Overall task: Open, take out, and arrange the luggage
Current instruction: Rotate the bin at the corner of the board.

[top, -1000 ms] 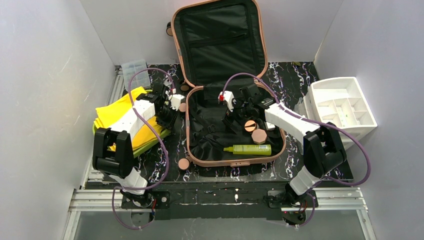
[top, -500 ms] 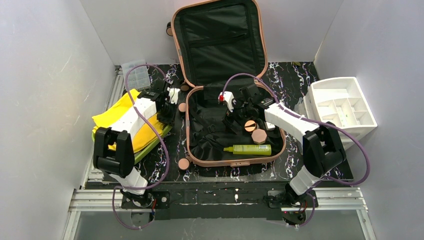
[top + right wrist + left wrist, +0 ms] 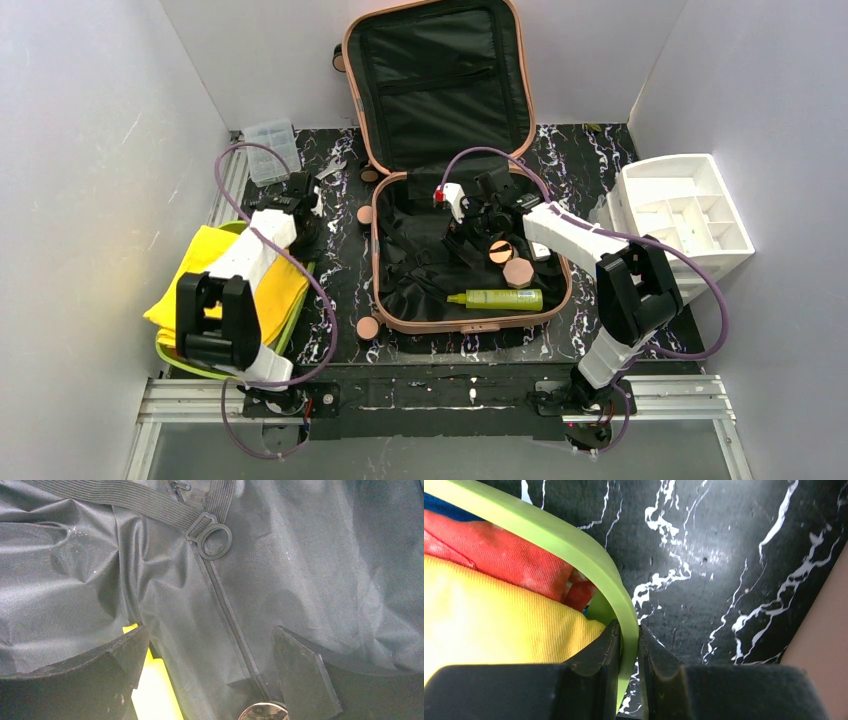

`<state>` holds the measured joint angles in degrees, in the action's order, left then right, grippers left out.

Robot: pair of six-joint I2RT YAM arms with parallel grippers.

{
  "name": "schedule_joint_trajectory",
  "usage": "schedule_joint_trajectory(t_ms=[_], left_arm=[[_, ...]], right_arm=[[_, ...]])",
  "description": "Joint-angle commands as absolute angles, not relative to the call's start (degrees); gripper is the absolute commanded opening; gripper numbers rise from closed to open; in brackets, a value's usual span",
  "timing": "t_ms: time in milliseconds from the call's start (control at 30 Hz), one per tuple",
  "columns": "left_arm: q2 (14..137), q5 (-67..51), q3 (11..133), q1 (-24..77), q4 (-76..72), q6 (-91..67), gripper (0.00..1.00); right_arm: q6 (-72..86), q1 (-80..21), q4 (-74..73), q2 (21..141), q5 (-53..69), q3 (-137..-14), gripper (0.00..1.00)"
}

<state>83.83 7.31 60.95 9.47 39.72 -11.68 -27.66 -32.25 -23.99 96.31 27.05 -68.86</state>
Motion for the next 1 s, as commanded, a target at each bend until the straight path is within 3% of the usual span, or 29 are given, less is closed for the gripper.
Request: schedule_joint_trajectory(t_ms=[0, 233, 967], left_arm=[[88.96, 9.76, 70.39, 9.11, 41.84, -17.71, 0.00], [96.82, 15.71, 78.47, 7.90, 38.39, -13.71, 0.00], [97.63, 23.30, 72.87, 7.44, 25.88, 18.41, 0.00]], right_arm=[[-28.10, -31.99, -23.88, 96.05, 27.26, -70.22, 1.00], [-28.29, -31.99, -23.62, 95.00, 27.51, -69.31, 1.00], [-28.35, -31.99, -23.46, 93.69, 28.04, -68.97, 1.00]])
